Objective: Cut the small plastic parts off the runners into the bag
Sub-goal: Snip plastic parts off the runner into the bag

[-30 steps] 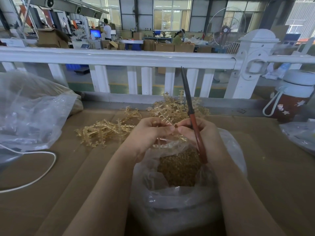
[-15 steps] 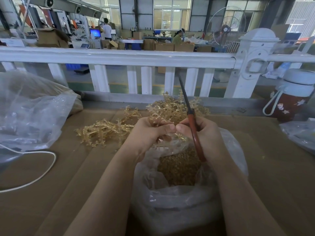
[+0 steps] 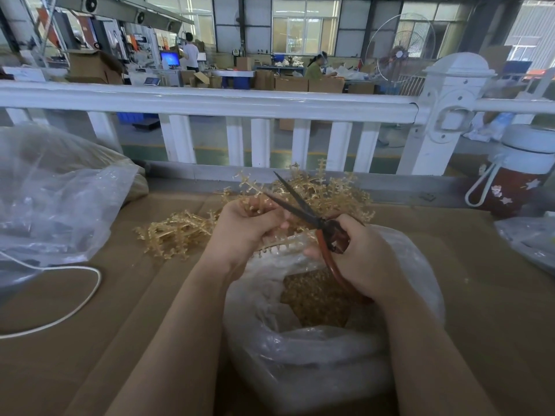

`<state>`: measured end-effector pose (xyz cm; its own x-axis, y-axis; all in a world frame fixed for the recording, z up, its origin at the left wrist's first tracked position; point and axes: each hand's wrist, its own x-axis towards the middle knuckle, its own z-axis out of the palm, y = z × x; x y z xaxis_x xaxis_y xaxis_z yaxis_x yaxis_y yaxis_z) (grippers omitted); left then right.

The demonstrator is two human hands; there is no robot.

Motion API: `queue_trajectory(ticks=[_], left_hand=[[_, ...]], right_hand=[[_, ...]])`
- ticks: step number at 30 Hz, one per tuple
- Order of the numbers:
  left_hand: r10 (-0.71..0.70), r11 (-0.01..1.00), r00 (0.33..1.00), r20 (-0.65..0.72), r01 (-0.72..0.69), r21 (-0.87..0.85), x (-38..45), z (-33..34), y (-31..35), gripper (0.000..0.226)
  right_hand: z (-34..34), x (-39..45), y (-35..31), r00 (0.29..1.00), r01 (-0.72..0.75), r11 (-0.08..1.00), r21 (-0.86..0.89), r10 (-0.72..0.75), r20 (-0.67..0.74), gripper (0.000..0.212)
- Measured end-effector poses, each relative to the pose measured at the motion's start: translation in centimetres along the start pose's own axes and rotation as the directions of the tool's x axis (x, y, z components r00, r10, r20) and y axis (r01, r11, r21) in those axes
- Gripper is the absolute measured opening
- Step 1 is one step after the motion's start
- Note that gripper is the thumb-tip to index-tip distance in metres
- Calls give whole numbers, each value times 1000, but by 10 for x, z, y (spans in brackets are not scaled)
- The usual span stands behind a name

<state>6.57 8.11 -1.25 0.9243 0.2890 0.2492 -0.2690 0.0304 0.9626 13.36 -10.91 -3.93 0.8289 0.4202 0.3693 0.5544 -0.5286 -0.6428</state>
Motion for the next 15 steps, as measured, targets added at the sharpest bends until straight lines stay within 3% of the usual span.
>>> queue_trajectory(ticks=[5,10,15], left_hand=[[3,1000,1000,0,-3,22,0,-2,-1,13],[-1,1000,999,40,0,28,0,-2,0,8],[-15,1000,998,54,16,-17,-2,-3,1,5]], right_hand=[[0,-1,0,999,36,999,-40,-35,15,64],[0,-1,0,999,47,995,-86,-46,7,57],[1,-1,-1,997,61,989,-137,-68,-43,67]])
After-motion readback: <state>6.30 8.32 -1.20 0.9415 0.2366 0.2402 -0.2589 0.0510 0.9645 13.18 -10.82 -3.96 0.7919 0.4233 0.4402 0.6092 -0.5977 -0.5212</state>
